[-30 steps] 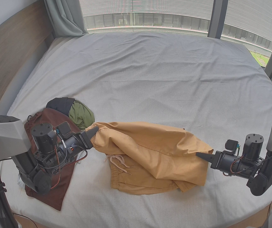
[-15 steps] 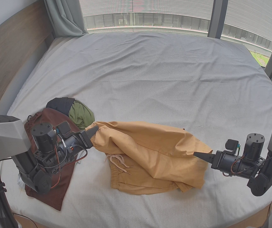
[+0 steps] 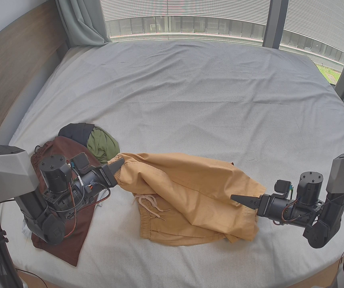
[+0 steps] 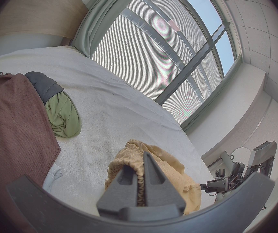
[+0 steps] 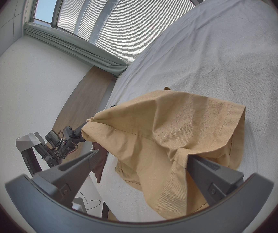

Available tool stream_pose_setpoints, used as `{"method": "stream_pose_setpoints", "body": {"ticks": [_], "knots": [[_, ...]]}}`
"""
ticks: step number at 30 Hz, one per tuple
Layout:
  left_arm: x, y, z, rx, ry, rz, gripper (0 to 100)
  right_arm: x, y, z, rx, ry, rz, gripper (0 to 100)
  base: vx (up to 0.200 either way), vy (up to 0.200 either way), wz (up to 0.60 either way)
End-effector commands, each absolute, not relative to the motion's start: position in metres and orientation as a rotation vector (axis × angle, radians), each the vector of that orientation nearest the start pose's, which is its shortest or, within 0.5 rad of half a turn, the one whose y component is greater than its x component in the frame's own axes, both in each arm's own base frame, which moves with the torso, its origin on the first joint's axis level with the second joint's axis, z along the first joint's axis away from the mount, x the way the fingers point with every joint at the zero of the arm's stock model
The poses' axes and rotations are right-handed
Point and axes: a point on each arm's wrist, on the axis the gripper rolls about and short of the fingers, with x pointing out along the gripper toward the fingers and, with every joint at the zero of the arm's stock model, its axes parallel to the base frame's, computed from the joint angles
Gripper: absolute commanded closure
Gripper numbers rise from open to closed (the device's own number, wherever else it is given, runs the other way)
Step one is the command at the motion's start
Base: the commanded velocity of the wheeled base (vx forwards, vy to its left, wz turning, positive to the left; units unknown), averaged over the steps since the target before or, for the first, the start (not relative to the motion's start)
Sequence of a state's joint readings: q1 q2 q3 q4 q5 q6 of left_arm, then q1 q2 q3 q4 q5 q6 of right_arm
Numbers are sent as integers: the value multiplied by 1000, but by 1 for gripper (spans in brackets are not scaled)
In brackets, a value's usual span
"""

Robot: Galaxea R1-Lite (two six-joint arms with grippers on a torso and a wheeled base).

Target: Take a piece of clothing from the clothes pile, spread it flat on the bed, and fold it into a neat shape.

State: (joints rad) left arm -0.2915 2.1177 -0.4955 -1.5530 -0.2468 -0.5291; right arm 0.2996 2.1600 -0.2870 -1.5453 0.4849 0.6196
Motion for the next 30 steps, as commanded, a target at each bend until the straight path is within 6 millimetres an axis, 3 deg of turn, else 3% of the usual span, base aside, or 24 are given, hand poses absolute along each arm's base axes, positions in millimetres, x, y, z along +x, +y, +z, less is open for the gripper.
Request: {"method": "stream_pose_setpoints", "body": {"ticks": [1,19,30], "knots": [[309,-98,72,-515,205,-509,100,269,94,18,612,588,624,0,0,0,0],[308,-98,77,-517,188,-512,100,267,97,-3,600,649,555,0,0,0,0],[308,-98,77,-517,186,-512,100,273,99,-1,597,619,543,0,0,0,0]]}}
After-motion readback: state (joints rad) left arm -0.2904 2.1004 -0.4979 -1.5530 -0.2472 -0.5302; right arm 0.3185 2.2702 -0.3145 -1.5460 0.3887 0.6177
